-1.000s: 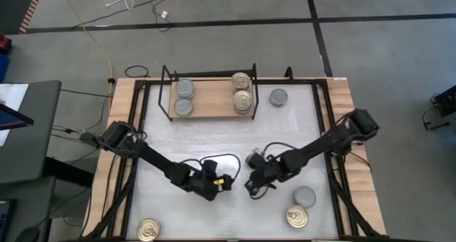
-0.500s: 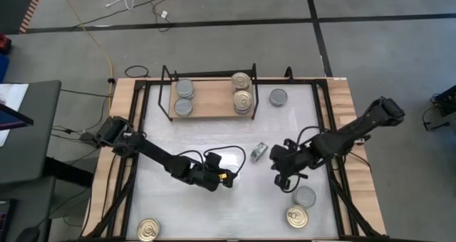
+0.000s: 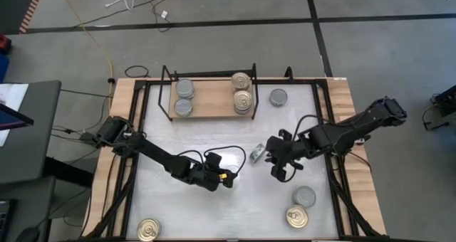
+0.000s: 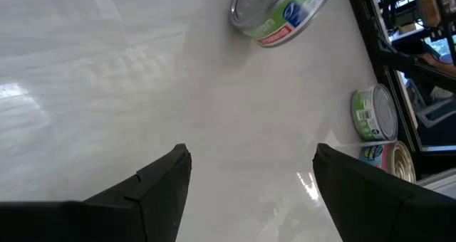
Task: Stack canned seafood by type on shelf
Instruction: Stack the green tuna can on top of the green tuna can on the shelf
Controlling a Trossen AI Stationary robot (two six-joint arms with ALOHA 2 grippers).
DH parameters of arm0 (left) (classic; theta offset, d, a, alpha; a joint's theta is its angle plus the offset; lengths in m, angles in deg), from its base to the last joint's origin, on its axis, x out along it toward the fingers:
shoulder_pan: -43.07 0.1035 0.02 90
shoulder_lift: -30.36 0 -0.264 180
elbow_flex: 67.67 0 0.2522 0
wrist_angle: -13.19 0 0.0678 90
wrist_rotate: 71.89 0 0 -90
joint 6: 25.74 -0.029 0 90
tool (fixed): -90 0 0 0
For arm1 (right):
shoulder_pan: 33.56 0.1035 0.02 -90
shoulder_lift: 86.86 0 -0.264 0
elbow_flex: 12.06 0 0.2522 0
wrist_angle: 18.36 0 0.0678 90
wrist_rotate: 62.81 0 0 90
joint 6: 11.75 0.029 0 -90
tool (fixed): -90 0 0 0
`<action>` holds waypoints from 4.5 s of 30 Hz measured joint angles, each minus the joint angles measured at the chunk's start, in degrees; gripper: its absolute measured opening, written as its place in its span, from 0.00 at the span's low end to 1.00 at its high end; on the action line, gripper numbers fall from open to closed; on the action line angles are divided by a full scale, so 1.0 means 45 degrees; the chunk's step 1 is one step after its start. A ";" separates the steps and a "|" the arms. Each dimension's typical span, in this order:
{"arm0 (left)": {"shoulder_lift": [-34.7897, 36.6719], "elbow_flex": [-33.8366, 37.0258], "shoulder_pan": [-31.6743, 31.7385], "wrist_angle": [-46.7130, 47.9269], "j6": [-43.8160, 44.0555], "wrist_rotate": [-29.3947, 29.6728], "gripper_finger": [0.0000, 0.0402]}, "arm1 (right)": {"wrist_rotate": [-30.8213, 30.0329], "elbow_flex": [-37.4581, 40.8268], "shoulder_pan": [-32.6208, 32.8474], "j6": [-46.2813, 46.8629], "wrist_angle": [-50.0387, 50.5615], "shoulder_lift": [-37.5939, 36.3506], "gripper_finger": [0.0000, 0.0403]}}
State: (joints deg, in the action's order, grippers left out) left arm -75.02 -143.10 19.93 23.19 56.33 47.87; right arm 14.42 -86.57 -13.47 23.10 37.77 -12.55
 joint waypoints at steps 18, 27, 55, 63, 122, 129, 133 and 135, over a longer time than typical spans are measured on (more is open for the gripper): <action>0.0005 -0.0427 0.0591 -0.0395 -0.1329 -0.0564 0.71 | -0.1486 -0.0010 0.0278 0.0269 0.1543 0.0005 0.73; -0.0493 -0.4075 0.1630 0.4086 -0.3868 -0.0563 0.71 | -0.1481 -0.0010 0.0987 0.1924 0.3501 0.0010 0.72; -0.4736 -1.0404 0.3068 0.9366 -0.8202 -0.1647 0.71 | -0.1472 -0.0005 0.1880 0.2637 0.3819 0.0010 0.72; -0.5171 -1.0412 0.3157 0.8913 -0.9417 -0.2048 0.71 | -0.1472 -0.0005 0.1875 0.2612 0.3819 0.0010 0.72; 0.6699 0.6804 0.0864 -0.2336 -0.3428 -0.1735 0.31 | -0.1540 0.0000 0.0408 0.2449 0.1973 0.0010 0.72; 0.7124 0.8014 0.0651 -0.4763 -0.3051 -0.1551 0.31 | -0.1536 0.0000 -0.0197 0.2489 0.1823 0.0010 0.72; 0.7135 0.8014 0.0661 -0.4808 -0.3313 -0.1567 0.31 | -0.1539 0.0000 -0.0469 0.2501 0.1779 0.0010 0.72; 0.7135 0.8014 0.0661 -0.4799 -0.3322 -0.1692 0.31 | -0.1536 0.0000 -0.0568 0.2503 0.1775 0.0010 0.72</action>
State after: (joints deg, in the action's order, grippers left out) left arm -42.91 -107.04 22.90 1.59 41.38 40.25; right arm 7.51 -86.57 -16.02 34.36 45.76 -12.51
